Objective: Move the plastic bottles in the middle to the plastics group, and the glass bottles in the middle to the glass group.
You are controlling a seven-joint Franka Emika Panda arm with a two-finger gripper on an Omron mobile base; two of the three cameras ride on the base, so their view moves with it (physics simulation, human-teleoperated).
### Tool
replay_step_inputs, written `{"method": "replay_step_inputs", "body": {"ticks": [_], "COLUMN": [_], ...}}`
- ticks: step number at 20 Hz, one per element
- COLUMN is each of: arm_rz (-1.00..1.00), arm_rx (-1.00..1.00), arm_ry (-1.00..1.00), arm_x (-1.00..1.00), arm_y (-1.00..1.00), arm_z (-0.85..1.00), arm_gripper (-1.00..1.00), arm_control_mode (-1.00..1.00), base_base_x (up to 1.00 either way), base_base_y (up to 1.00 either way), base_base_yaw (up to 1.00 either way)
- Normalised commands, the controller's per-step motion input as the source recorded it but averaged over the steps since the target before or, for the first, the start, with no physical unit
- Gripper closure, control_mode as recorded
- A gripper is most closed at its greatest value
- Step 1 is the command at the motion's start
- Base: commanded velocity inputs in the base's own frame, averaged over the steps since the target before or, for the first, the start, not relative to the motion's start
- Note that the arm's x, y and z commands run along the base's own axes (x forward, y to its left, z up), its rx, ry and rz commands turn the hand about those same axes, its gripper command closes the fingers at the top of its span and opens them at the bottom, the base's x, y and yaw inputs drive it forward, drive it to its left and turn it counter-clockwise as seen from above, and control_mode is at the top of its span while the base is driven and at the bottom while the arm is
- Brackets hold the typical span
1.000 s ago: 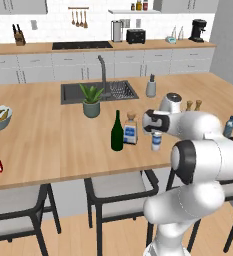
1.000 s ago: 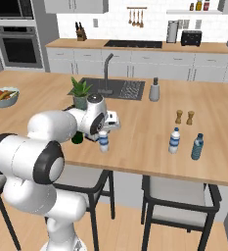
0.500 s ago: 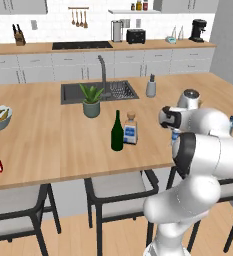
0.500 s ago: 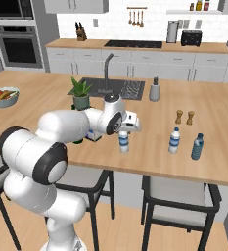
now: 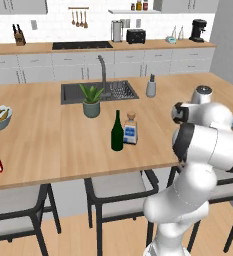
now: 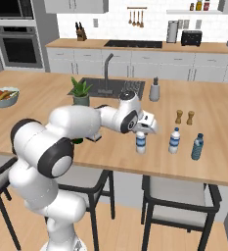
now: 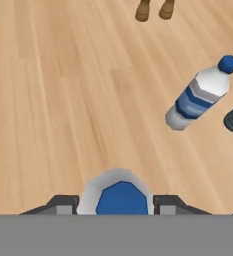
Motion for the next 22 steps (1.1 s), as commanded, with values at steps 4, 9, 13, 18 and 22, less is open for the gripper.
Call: {"method": "replay_step_inputs", "body": {"ticks": [4, 9, 13, 18, 22], "arm_rz": [-0.15, -0.08, -0.05, -0.07, -0.03], "arm_rx": [0.07, 0.08, 0.01, 0.00, 0.00], "arm_ry": [-0.05, -0.11, -0.06, 0.00, 0.00], "arm_x": [0.00, 0.00, 0.00, 0.00, 0.00], "arm_y": [-0.62, -0.33, -0.11, -0.19, -0.05], "arm_z": [-0.08, -0.01, 0.00, 0.00, 0.00], "arm_gripper": [1.00, 1.00, 1.00, 1.00, 1.00], "arm_control_mode": [-1.00, -1.00, -1.00, -1.00, -1.00], "base_base_x": [0.00, 0.00, 0.00, 0.00, 0.00], "base_base_y": [0.00, 0.00, 0.00, 0.00, 0.00], "base_base_yaw": [0.00, 0.00, 0.00, 0.00, 0.00]}}
